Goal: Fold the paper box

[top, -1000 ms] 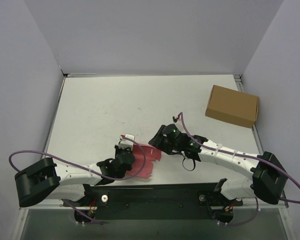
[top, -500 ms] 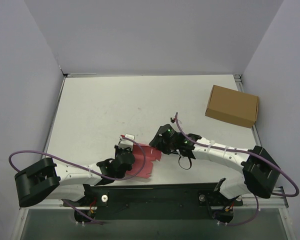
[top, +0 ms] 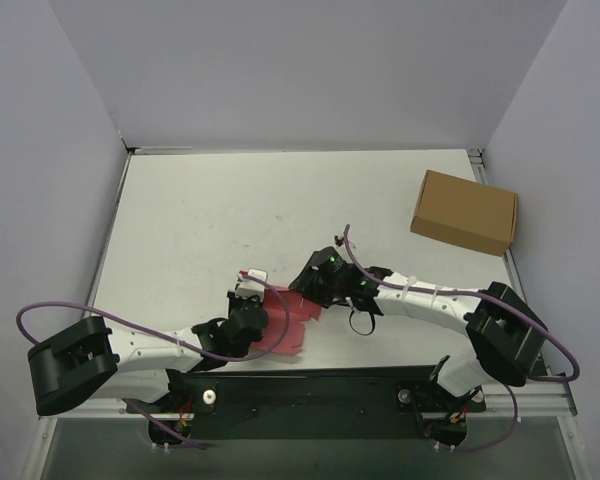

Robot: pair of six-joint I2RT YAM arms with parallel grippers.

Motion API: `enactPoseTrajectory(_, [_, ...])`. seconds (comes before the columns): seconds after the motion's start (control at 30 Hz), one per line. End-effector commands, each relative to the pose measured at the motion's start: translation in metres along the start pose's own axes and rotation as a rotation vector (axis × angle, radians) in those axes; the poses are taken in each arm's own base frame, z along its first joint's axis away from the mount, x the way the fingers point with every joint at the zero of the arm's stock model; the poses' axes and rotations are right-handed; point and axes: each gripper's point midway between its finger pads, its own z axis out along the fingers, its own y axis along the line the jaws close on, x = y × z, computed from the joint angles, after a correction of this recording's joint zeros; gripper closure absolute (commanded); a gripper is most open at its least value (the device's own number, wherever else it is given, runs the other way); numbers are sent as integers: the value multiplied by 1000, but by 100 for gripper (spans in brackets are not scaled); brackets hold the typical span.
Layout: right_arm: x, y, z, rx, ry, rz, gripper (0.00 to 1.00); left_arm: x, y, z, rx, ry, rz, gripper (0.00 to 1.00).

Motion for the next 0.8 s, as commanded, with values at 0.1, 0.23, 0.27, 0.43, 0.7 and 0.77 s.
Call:
enactPoseTrajectory(0.1, [-6,29,8,-86,2,65,61,-7,1,-2,-2,-29,-34,100])
enactPoseTrajectory(0.23, [-11,32,10,-99,-9,82,66,-7,0,-3,4,-34,-41,100])
enactPoseTrajectory(0.27, [-13,33,11,-101,-12,89,70,-6,0,-4,4,-35,-41,100])
enactPoseTrajectory(0.43, [-19,34,16,-129,-43,154,79,-8,2,-6,-8,-53,-55,100])
enactPoseTrajectory(0.7, [-32,33,22,-183,-125,259,85,-11,7,-11,-26,-69,-102,100])
enactPoseTrajectory(0.77, [-34,35,23,-199,-135,275,86,-11,8,-12,-25,-72,-127,100])
